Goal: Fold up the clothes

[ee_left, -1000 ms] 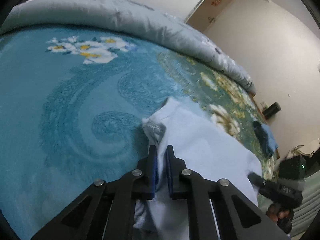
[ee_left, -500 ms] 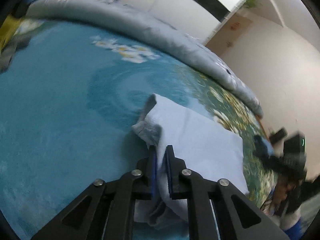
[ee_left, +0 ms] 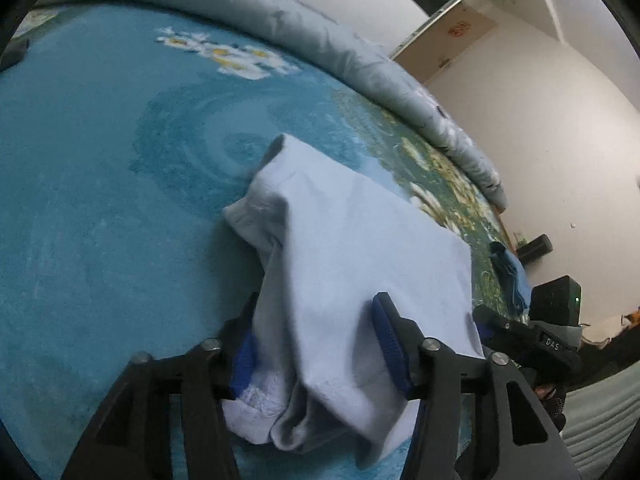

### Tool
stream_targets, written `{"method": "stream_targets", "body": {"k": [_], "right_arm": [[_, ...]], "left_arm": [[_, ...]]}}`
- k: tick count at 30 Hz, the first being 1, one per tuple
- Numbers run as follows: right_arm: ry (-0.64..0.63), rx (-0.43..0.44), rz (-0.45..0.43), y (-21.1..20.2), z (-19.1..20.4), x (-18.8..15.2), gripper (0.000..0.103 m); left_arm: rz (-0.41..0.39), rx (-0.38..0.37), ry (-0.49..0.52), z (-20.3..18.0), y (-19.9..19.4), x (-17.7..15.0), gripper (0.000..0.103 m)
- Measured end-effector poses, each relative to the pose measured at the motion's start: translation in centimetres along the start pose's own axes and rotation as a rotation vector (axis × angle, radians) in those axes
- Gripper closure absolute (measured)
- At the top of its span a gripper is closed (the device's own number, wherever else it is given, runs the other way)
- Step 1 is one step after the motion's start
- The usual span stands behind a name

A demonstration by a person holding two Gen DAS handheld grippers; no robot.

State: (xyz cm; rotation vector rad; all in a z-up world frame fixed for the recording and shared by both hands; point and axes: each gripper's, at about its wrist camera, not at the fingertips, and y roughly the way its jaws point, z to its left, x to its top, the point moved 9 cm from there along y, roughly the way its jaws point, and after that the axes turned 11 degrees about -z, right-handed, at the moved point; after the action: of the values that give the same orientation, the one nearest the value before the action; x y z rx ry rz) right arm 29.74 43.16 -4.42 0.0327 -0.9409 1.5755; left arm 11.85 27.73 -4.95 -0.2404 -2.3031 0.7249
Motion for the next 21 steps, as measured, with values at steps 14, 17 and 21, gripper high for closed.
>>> {"method": "stream_targets", "body": {"k": [14, 17, 21], "right_arm": [[0.022, -0.025, 0.017, 0.1, 0.3, -1.6, 0.050], [0.030, -0.022, 0.000, 0.8, 0.7, -1.1, 0.050], [0.026, -0.017, -0.002, 2.1, 1.8, -1.2, 0.051]], "left_arm": [[0.045, -0.080, -0.042, 2.3, 0.4, 1.0, 0.073], [0.051, -0.086, -0.039, 2.0, 0.7, 1.0, 0.069], [0.057, -0.087, -0.047, 1.9, 0.8, 1.1, 0.068]]}}
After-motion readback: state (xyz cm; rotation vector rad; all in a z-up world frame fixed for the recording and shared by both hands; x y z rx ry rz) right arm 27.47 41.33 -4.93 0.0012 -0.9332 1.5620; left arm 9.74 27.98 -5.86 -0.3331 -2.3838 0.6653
